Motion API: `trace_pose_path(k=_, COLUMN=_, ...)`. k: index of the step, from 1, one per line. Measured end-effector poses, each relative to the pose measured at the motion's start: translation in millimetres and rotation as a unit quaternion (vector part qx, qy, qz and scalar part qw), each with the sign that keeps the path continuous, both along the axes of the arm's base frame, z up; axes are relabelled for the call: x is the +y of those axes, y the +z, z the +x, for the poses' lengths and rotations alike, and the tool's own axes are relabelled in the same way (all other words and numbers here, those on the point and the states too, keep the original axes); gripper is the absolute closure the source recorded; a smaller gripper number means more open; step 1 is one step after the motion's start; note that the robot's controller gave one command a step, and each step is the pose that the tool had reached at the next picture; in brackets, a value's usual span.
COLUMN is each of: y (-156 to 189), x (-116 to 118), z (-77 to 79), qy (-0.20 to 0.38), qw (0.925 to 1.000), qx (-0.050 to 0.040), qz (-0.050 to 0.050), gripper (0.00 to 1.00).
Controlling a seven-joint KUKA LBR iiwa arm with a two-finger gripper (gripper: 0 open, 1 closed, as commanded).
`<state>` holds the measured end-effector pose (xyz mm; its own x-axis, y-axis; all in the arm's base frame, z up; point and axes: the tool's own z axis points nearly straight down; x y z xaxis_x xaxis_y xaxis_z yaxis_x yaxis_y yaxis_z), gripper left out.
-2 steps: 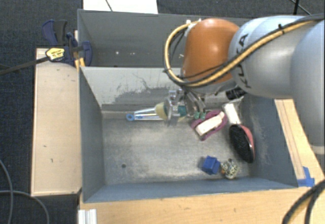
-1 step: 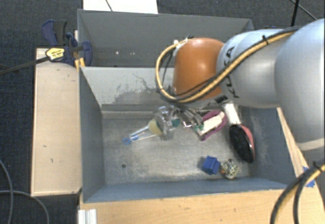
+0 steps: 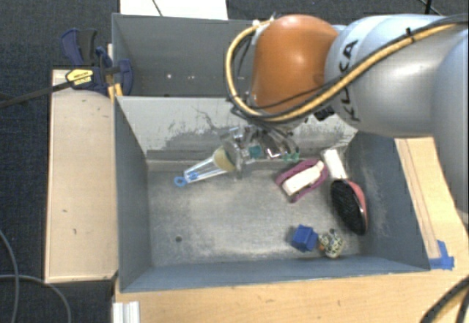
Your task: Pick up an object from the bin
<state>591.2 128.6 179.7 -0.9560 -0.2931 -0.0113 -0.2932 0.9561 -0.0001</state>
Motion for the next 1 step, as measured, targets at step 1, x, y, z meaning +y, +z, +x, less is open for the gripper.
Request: trace_pose_path(k=1, y=59.8, x=-4.7, z=-14.9, qy=0.005, qw=1.0000, qx=0.0007, qz=0.000, gripper=1.00)
